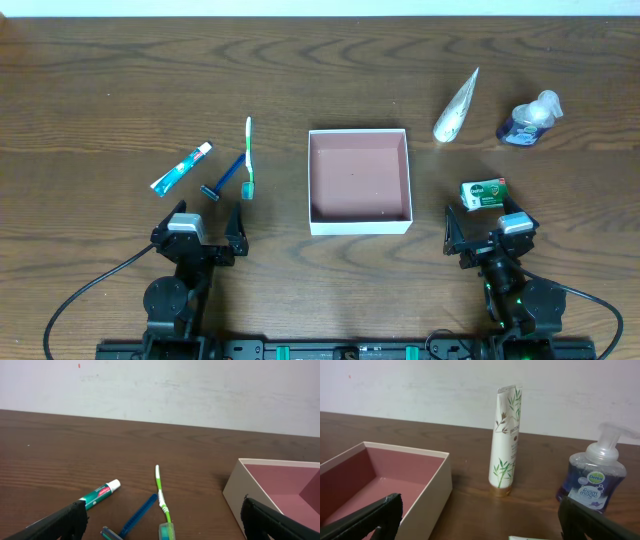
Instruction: Pack container
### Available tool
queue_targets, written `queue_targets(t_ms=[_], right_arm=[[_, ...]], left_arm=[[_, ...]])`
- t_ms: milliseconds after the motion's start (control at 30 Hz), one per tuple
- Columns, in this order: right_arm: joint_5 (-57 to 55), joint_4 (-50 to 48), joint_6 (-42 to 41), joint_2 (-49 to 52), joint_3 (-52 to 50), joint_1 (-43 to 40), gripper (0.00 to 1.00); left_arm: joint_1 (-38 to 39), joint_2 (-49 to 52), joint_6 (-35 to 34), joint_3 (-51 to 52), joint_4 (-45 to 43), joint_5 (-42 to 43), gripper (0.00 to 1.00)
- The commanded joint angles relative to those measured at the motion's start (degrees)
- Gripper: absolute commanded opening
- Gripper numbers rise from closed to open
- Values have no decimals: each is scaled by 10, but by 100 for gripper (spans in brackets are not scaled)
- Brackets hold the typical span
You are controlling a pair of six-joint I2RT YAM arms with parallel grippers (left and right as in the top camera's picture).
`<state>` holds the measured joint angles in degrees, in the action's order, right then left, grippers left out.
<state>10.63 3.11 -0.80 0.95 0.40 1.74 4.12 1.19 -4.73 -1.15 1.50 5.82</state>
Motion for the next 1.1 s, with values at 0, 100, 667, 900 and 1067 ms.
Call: queue_targets(t_ms=[0,100,667,900,1067], right_arm=[[-5,3,7,-6,-1,-3,99],[-5,3,7,-6,-1,-3,99],[0,3,-26,-6,-1,-3,99],[94,-43,-93,-6,3,-3,99],[101,-4,-48,19,70,-3,99]], left_arm=[[-3,2,-5,9,21,10,98],[-3,2,-5,9,21,10,98],[-3,2,-5,9,21,10,98],[-3,2,-5,9,21,10,98],[-3,2,-5,9,21,10,98]])
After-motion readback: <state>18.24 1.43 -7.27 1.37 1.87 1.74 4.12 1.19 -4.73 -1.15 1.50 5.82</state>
